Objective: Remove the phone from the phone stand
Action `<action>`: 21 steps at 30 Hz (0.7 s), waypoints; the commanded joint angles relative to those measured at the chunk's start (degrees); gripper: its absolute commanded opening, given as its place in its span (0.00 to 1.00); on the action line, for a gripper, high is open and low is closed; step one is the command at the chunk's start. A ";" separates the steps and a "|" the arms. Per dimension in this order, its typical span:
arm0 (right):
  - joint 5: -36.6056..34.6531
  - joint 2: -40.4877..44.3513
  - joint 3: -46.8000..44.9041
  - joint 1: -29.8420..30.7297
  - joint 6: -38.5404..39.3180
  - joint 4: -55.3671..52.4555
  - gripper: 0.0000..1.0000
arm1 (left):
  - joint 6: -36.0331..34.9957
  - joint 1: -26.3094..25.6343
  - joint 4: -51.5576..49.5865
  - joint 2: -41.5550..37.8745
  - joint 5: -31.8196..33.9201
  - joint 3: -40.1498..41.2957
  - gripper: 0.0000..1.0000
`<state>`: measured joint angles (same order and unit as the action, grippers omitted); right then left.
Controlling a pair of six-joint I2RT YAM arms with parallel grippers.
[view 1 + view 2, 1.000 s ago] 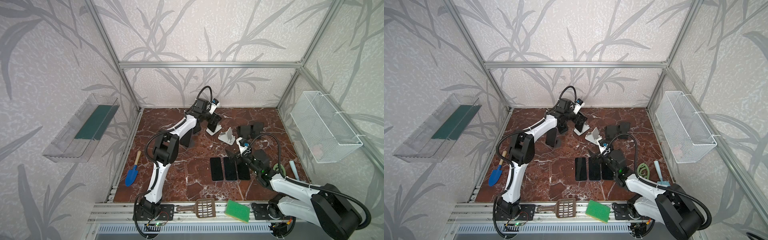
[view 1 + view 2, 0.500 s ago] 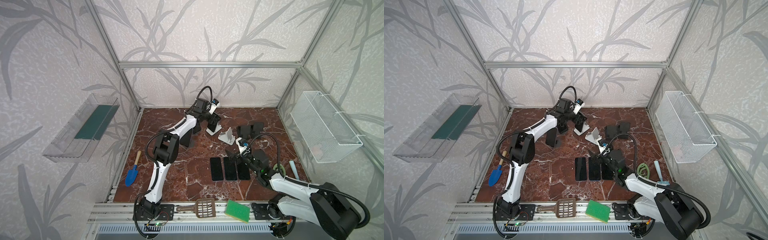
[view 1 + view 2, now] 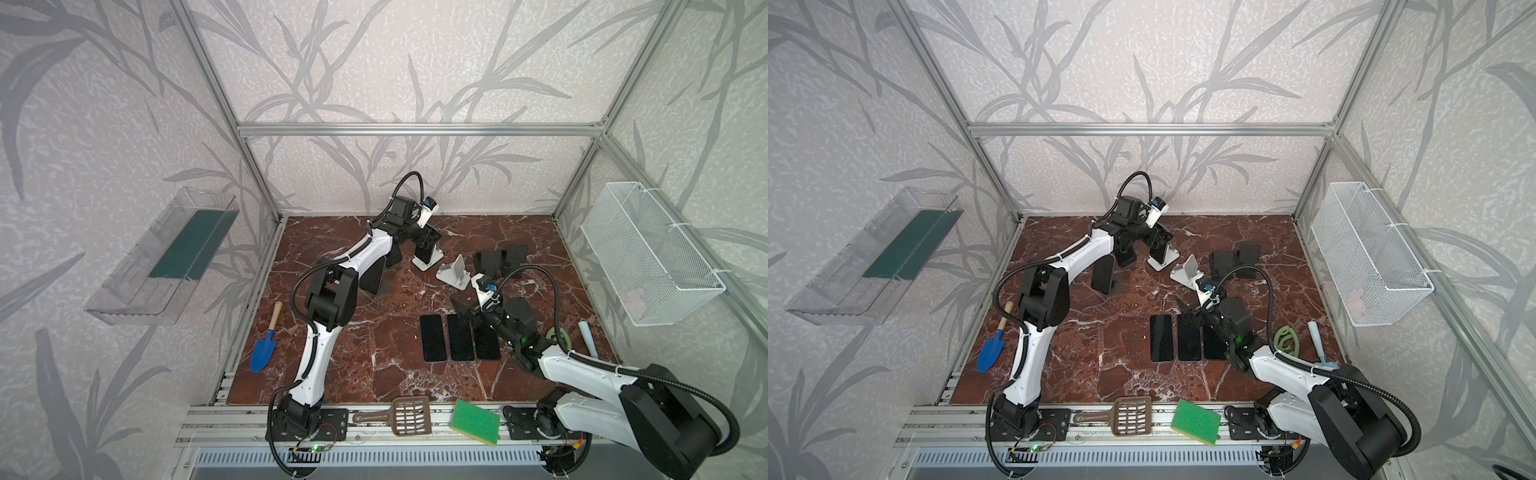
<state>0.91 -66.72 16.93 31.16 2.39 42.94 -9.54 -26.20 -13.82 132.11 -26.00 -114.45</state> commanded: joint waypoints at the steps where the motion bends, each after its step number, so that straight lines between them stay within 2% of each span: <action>1: -0.64 -0.34 1.53 0.38 -0.11 0.33 0.99 | -1.53 -0.17 -1.85 0.90 -0.37 -2.25 0.64; 21: -0.90 -1.22 1.88 0.37 -0.25 0.46 0.99 | -1.23 -0.17 -3.41 -0.54 0.84 -3.80 0.49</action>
<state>0.86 -67.59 17.10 31.20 2.37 42.78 -9.69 -26.20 -16.53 132.27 -25.41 -116.11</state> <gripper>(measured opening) 0.993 0.720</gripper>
